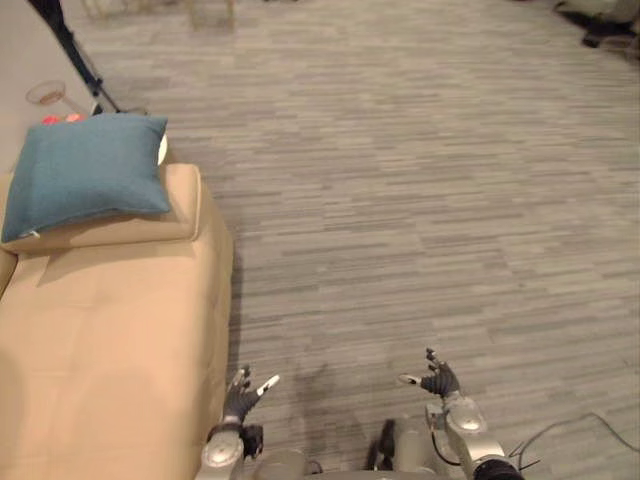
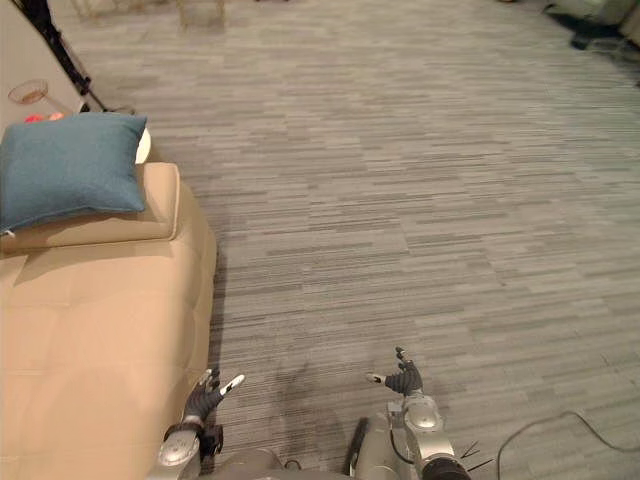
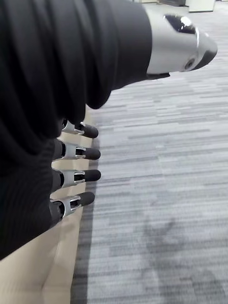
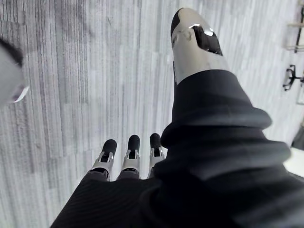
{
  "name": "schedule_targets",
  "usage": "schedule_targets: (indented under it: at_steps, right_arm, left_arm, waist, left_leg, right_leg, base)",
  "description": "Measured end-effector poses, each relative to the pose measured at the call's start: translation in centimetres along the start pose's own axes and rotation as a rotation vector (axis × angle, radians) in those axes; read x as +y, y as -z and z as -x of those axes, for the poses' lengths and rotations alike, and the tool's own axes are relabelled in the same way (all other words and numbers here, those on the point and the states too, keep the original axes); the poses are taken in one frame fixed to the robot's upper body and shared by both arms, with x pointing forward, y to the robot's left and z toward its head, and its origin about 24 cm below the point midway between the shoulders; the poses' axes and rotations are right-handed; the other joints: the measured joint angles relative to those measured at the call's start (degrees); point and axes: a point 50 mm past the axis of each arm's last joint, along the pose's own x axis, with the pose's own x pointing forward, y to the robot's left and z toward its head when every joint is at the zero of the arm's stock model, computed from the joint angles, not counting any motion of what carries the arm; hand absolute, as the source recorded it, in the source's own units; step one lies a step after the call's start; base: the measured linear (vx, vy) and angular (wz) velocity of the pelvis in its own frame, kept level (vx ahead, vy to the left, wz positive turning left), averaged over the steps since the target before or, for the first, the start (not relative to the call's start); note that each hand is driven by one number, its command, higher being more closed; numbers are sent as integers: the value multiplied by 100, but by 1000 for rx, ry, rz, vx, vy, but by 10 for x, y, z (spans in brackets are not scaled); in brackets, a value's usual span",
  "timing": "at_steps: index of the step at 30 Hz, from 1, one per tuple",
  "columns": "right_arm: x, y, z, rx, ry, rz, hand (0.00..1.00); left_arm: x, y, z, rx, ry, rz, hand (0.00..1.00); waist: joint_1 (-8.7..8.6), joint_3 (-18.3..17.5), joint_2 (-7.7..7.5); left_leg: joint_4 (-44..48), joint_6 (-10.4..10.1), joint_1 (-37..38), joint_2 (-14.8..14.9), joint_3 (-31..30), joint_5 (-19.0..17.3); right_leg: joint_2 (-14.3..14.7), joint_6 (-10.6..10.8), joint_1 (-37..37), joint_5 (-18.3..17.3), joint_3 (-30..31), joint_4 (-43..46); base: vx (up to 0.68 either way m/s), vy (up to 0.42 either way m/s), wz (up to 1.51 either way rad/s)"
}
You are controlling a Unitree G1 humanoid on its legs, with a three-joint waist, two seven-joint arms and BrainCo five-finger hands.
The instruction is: Pick up cushions and gather them together orderly.
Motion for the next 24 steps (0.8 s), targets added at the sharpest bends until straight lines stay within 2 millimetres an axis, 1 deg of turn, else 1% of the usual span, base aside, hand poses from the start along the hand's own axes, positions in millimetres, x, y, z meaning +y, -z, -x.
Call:
schedule_targets:
  at_steps: [1,2,3,4,5,6,7,8,9,10,11,12,13,14,15,16,17,18,19,20,21,22,23,24]
  right_arm:
    - [-3,2,1,8,12,-8,0]
    - [-6,6,2,20,26,-17,0]
    - [-6,8,3,27,27,-16,0]
    - [-5,13,6,40,25,-15,0]
    - [-8,19,8,60,31,-11,0]
    - [-10,14,5,50,33,-5,0]
    - [-7,5,2,22,22,-5,0]
    - [-5,-2,0,-4,19,-11,0]
    - [-4,-4,-1,-8,20,-16,0]
    - [-1,-8,-2,-18,21,-46,0]
    - [0,-8,-2,-20,21,-56,0]
    - [-1,-10,-2,-27,26,-60,0]
    - [-5,-13,-4,-46,36,-58,0]
    - [-8,-16,-5,-55,46,-55,0]
    - [-16,-16,-5,-53,77,-64,0]
    - [-22,-8,-2,-31,104,-75,0]
    - [-26,-4,-1,-19,113,-73,0]
    - [-21,0,0,4,104,-81,0]
    - [-14,-3,0,-10,82,-77,0]
    - [-14,-4,-1,-16,81,-76,0]
    - [-12,-7,-3,-22,77,-71,0]
    - [-12,-7,-2,-22,76,-67,0]
    - [-12,-5,-2,-17,76,-65,0]
    - [-12,-2,0,-10,75,-59,0]
  left_arm:
    - [0,-1,-2,-2,-1,0,0]
    - [-1,-3,-3,-6,-1,-2,0]
    - [0,0,-2,7,-5,-3,0]
    - [4,7,0,32,-12,-10,0]
    - [0,11,0,53,-6,-8,0]
    - [-4,14,2,66,-3,11,0]
    - [-8,16,3,76,-6,34,0]
    - [-12,16,3,79,-6,61,0]
    - [-14,13,1,73,0,63,0]
    - [-15,8,-1,57,6,63,0]
    - [-15,6,-2,48,6,64,0]
    - [-14,3,-1,32,4,65,0]
    - [-12,0,-1,13,-1,64,0]
    - [-12,0,-1,9,-1,65,0]
    - [-14,0,-1,10,3,70,0]
    - [-15,2,0,17,6,72,0]
    - [-14,4,1,23,4,72,0]
    - [-11,7,2,33,-3,68,0]
    - [-3,9,3,39,-24,58,0]
    - [-1,10,3,44,-32,60,0]
    - [-1,15,4,65,-32,60,0]
    - [-3,26,9,106,-28,62,0]
    - [-5,29,10,119,-24,62,0]
    - [-5,30,11,128,-25,64,0]
  waist:
    - [-15,9,-1]
    - [-39,7,-30]
    - [-25,-26,-92]
    - [-40,-62,-118]
    - [-124,-112,60]
    - [-130,-128,315]
    - [-94,-104,376]
    - [36,-26,416]
    - [41,28,400]
    - [142,103,285]
    - [179,125,212]
    - [204,127,108]
    - [236,117,36]
    - [250,129,50]
    - [291,151,163]
    - [307,138,286]
    - [317,123,310]
    - [348,90,177]
    - [330,11,-23]
    - [340,7,-27]
    - [358,3,-17]
    - [436,1,-18]
    - [424,0,-21]
    - [396,-13,-40]
  left_leg:
    - [-26,-62,113,-1,-113,-4]
    - [-67,-223,361,-18,-251,-92]
    - [-50,-410,542,-30,-360,-213]
    - [155,-598,710,-14,-537,-344]
    - [783,-654,631,152,-639,-364]
    - [1623,-923,284,419,-599,-120]
    - [2938,-1010,-358,605,-339,895]
    - [4163,-969,-900,1043,113,1506]
    - [4621,-725,-1095,1242,351,1316]
    - [5130,-423,-1524,1433,745,909]
    - [5103,-422,-1674,1418,895,770]
    - [4780,-433,-1963,1359,1140,574]
    - [3934,-408,-2339,1283,1439,486]
    - [3530,-411,-2457,1292,1516,488]
    - [2523,-443,-2633,1286,1609,524]
    - [1217,-629,-2683,1192,1777,838]
    - [852,-482,-2629,1148,1851,1379]
    - [655,-45,-2422,856,1960,1422]
    - [586,116,-2445,564,1916,1271]
    - [725,215,-2507,535,1853,1171]
    - [977,388,-2550,499,1773,960]
    - [1151,392,-2374,360,1628,616]
    - [1133,400,-2258,289,1572,537]
    - [1048,440,-1987,87,1343,420]
  right_leg:
    - [75,61,-4,316,115,-626]
    - [106,114,-43,861,282,-1413]
    - [118,59,-109,1195,301,-1724]
    - [126,-193,-139,1683,402,-1581]
    - [201,-302,-188,2057,363,-975]
    - [342,-481,-127,1762,186,-688]
    - [443,-520,76,1431,151,-646]
    - [597,-610,576,1288,164,-930]
    - [653,-648,855,1255,169,-1099]
    - [649,-690,1481,1219,177,-1489]
    - [606,-689,1731,1216,188,-1672]
    - [501,-666,2095,1199,163,-1971]
    - [340,-472,2374,1012,81,-2164]
    - [320,-377,2464,947,59,-2218]
    - [306,-237,2648,820,-21,-2277]
    - [257,-48,2915,595,-180,-2296]
    - [241,54,3046,473,-235,-2286]
    - [63,122,3257,333,-329,-2286]
    - [-140,119,3253,315,-498,-2256]
    - [-163,123,3254,314,-533,-2190]
    - [-242,229,3259,253,-550,-1925]
    - [-498,585,3004,57,-512,-730]
    - [-623,662,2826,62,-481,-123]
    - [-899,1009,2306,344,-293,1392]
  base:
    - [716,-57,114]
    - [596,-92,82]
    - [769,-169,94]
    - [819,-221,102]
    - [816,-220,87]
    - [922,-230,51]
    - [852,-201,-6]
    - [835,-192,-14]
    - [665,-129,-14]
    - [495,-71,0]
    - [579,-56,5]
    - [538,-11,9]
    - [623,23,11]
    - [500,65,15]
    - [503,145,35]
    - [409,169,48]
    - [551,216,65]
    - [659,243,76]
    - [657,228,72]
    - [622,233,66]
    - [509,218,54]
    - [509,237,54]
    - [505,242,76]
    - [398,172,86]
